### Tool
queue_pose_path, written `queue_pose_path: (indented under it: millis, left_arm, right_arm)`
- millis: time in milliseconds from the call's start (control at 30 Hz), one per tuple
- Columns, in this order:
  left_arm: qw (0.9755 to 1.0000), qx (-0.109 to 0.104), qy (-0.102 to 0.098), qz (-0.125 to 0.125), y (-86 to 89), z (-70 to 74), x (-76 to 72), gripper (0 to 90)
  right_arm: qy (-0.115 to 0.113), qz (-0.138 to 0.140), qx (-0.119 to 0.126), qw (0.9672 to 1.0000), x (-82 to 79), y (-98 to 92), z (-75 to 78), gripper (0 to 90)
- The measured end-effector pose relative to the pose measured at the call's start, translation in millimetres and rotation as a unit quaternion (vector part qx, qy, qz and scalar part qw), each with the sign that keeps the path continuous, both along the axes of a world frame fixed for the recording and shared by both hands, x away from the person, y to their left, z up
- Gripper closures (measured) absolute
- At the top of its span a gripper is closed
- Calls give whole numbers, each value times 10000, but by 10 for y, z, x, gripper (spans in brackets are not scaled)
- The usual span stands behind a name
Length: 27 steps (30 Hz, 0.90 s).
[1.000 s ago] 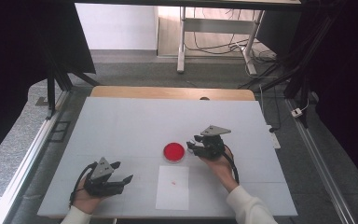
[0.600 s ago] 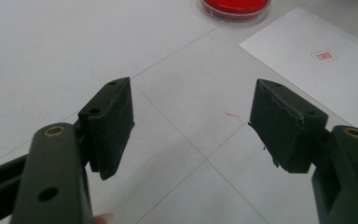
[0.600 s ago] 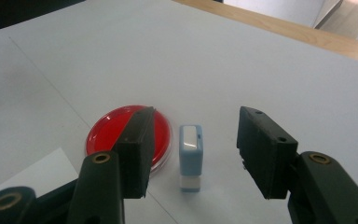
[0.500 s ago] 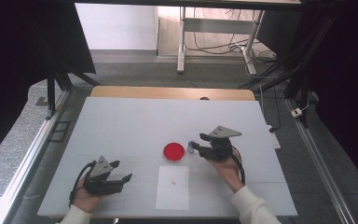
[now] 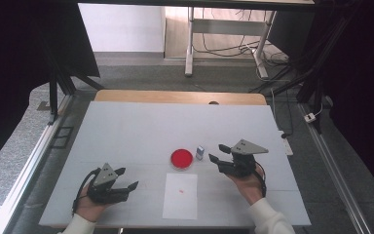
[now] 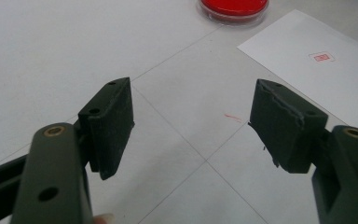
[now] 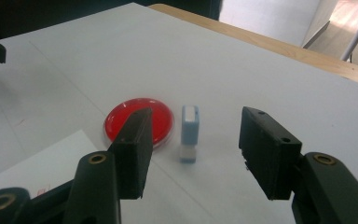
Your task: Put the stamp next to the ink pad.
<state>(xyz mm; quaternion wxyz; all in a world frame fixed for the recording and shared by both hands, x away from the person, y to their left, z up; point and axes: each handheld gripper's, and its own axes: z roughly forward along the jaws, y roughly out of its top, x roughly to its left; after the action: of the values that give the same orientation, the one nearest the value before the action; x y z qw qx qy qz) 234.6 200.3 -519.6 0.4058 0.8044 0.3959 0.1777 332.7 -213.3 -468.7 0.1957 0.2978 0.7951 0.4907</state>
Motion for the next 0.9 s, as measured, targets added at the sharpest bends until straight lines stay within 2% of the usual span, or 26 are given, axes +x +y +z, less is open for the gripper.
queue_pose_path:
  millis: [200, 367, 567, 733, 900]
  left_arm:
    - [10000, 20, 2, 4, -14, 5, -14, 302]
    - [10000, 43, -5, 8, -13, 5, -25, 302]
    - [10000, 66, -7, 32, -8, 0, -34, 302]
    - [10000, 72, -9, 37, -3, -1, -41, 302]
    - [9999, 93, -1, 42, -7, -6, -41, 302]
  right_arm:
    - [-45, -79, -16, 10000, -187, -258, -29, 441]
    - [-58, -121, -122, 9998, -324, -502, -127, 440]
    - [-9, -171, -108, 9998, -435, -755, -251, 441]
    - [4, -223, -173, 9996, -438, -830, -322, 442]
    - [-10, -99, -309, 9995, -412, -781, -358, 443]
